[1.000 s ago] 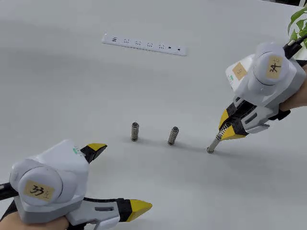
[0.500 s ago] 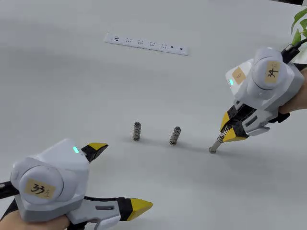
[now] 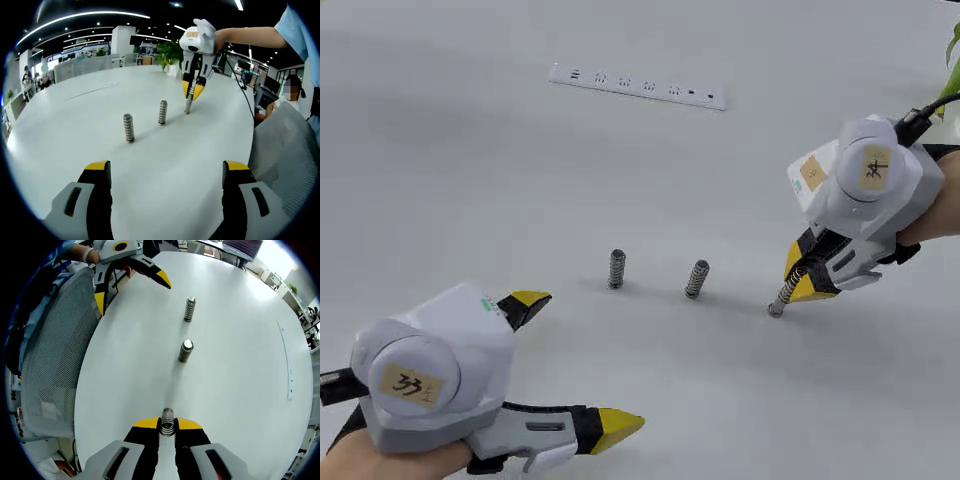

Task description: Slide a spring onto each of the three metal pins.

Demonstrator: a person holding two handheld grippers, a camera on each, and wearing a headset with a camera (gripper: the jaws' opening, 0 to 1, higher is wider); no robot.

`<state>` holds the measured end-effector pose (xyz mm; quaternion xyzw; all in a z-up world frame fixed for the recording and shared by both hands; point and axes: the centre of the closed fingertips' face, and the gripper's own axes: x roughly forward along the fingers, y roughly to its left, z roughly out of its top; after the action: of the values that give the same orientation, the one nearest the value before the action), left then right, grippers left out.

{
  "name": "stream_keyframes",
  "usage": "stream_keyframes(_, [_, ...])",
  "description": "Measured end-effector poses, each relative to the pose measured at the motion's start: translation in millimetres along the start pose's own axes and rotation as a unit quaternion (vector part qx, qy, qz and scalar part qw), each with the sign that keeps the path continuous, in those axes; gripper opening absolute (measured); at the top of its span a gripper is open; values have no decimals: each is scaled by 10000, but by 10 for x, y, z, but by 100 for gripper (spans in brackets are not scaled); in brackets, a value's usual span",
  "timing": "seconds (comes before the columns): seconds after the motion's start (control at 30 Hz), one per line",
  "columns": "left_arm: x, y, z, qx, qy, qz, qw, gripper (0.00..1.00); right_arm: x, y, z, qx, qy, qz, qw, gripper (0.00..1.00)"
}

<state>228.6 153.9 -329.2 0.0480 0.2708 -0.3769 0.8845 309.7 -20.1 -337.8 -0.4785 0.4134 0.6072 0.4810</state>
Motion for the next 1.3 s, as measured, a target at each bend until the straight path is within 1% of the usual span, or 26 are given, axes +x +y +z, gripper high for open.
stream_keyframes(0.33, [9,-11,8,5,0,-30,10000,91,89,63,-9,14,103,29,9999,8])
stream_keyframes(0.47, [12,-10,10,6,5,-35,10000,91,129,30,-39,13,117,33,9999,8])
stream_keyframes(0.6, [12,-10,11,7,4,-34,10000,91,152,55,-7,-16,135,33,9999,8])
stream_keyframes(0.67, [10,-8,10,12,6,-33,10000,91,176,22,-26,-14,146,30,9999,8])
stream_keyframes(0.97, [7,-9,3,9,11,-36,10000,90,179,32,-15,-31,191,0,9998,8])
stream_keyframes(1.3, [5,-18,33,24,-29,-46,10000,90,205,20,-13,-5,185,39,9998,9])
